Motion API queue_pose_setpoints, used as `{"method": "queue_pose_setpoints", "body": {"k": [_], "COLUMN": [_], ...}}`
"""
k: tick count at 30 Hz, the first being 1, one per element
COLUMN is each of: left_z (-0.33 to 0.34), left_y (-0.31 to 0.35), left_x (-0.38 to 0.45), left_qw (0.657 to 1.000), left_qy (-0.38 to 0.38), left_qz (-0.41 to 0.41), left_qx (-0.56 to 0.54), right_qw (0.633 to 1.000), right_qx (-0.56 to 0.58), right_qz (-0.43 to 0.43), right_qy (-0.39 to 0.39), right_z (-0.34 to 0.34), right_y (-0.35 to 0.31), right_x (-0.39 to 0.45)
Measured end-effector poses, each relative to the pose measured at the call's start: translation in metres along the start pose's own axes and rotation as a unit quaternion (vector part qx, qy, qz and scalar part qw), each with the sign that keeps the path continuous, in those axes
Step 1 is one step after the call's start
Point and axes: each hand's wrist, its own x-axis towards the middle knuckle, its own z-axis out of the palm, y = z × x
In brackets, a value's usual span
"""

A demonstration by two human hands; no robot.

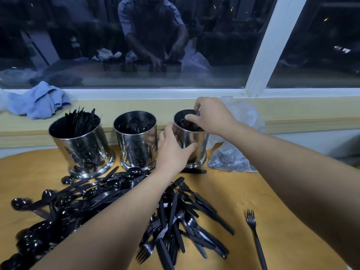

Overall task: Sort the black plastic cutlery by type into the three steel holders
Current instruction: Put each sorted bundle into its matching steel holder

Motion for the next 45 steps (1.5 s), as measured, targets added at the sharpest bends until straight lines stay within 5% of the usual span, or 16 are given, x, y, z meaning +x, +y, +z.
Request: {"method": "queue_pose_setpoints", "body": {"k": [7,16,20,29,36,45], "left_z": [-0.029,-0.122,-0.175,-0.254,-0.255,-0.24], "left_y": [0.003,-0.047,-0.093,-0.162,-0.165,-0.159], "left_x": [-0.056,-0.217,-0.286,-0.337,-0.298,-0.238], "left_qw": [0.998,0.998,0.998,0.964,0.902,0.884], "left_qy": [-0.065,-0.052,0.01,0.165,0.128,0.124], "left_qz": [-0.022,-0.022,-0.024,-0.102,-0.191,-0.255], "left_qx": [0.007,-0.013,0.053,0.182,0.366,0.372], "right_qw": [0.975,0.884,0.875,0.902,0.908,0.911], "right_qx": [0.209,0.453,0.457,0.415,0.413,0.404], "right_qz": [0.052,0.046,0.05,0.017,0.037,0.036], "right_qy": [0.056,-0.103,-0.153,-0.116,-0.066,-0.079], "right_z": [-0.024,0.001,0.038,0.086,0.1,0.099], "right_y": [-0.008,-0.093,-0.125,-0.185,-0.182,-0.186], "right_x": [-0.083,-0.273,-0.331,-0.369,-0.383,-0.385]}}
